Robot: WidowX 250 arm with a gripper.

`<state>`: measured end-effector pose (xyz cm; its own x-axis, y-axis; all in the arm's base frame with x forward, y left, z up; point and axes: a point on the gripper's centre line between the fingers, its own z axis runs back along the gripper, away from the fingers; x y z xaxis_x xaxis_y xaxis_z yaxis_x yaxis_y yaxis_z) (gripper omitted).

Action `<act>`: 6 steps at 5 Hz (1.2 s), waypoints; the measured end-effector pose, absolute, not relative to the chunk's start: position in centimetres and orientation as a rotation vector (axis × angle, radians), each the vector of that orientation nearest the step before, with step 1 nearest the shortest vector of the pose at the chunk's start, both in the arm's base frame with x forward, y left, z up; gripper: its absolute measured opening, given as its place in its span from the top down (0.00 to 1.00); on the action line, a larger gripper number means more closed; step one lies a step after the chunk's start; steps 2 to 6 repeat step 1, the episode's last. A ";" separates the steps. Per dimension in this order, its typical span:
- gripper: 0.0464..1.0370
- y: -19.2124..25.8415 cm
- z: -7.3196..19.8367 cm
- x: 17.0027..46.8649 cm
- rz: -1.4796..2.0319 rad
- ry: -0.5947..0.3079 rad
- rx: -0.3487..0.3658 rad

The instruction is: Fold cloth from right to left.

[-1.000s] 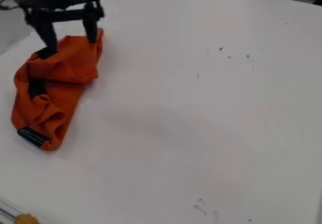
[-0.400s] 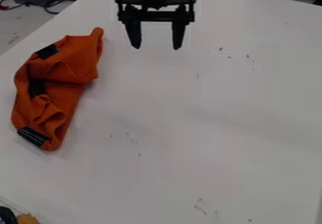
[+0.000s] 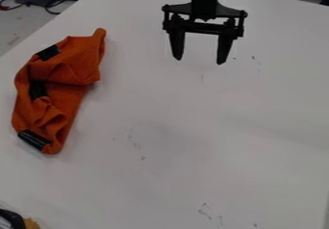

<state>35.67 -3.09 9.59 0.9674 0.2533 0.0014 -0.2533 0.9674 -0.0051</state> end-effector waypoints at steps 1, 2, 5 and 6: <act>0.04 -4.9 9.1 35.6 0.198 0.019 0.005; 0.04 -4.9 9.1 35.6 0.198 0.019 0.005; 0.04 -4.9 9.1 35.6 0.198 0.019 0.005; 0.04 -4.9 9.1 35.6 0.198 0.019 0.005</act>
